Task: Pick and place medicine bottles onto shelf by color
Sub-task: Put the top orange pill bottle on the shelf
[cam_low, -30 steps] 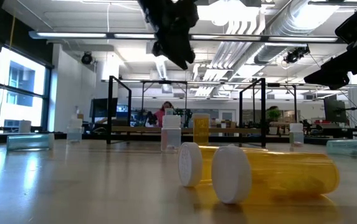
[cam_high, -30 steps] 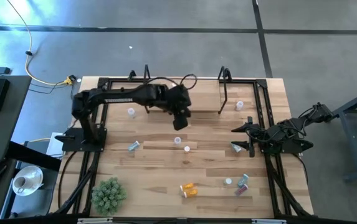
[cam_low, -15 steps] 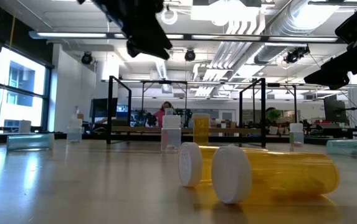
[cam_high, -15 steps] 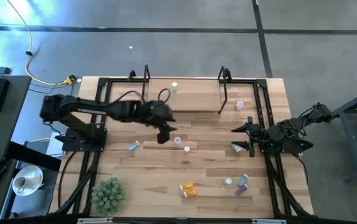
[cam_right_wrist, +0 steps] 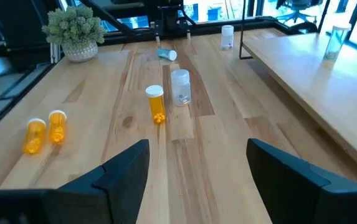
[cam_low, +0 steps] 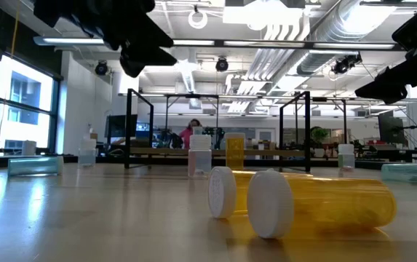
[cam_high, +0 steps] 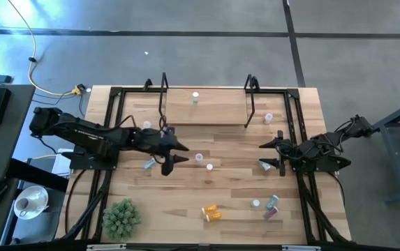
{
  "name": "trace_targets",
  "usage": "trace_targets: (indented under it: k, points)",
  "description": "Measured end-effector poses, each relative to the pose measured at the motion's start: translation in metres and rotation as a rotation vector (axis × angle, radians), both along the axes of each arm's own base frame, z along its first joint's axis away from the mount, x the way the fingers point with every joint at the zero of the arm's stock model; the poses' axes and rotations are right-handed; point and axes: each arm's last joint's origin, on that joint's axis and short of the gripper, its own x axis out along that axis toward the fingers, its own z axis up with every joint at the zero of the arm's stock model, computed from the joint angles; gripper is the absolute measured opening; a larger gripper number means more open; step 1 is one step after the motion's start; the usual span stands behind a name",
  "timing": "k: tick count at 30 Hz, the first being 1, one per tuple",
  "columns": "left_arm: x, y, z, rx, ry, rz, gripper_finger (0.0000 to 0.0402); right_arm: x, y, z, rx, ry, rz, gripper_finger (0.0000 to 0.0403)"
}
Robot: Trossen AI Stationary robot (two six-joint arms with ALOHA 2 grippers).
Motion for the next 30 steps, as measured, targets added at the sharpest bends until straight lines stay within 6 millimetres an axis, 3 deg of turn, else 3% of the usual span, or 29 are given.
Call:
trace_targets:
  k: [13,19,24,30]
  points:
    - [-0.007,-0.016,0.026,0.035,-0.197,-0.145,0.0188,0.000,0.000,0.001,-0.031,-0.004,0.011,0.0259]
    - [-0.015,-0.024,0.025,0.053,-0.221,-0.175,0.0188,0.002,0.001,0.006,0.062,-0.059,-0.004,0.0259]
    - [-0.028,-0.022,0.021,0.053,-0.251,-0.165,0.0188,0.003,0.002,0.017,0.249,-0.165,-0.014,0.0259]
    - [-0.041,-0.017,0.027,0.043,-0.288,-0.140,0.0188,0.004,0.001,0.020,0.288,-0.206,-0.066,0.0259]
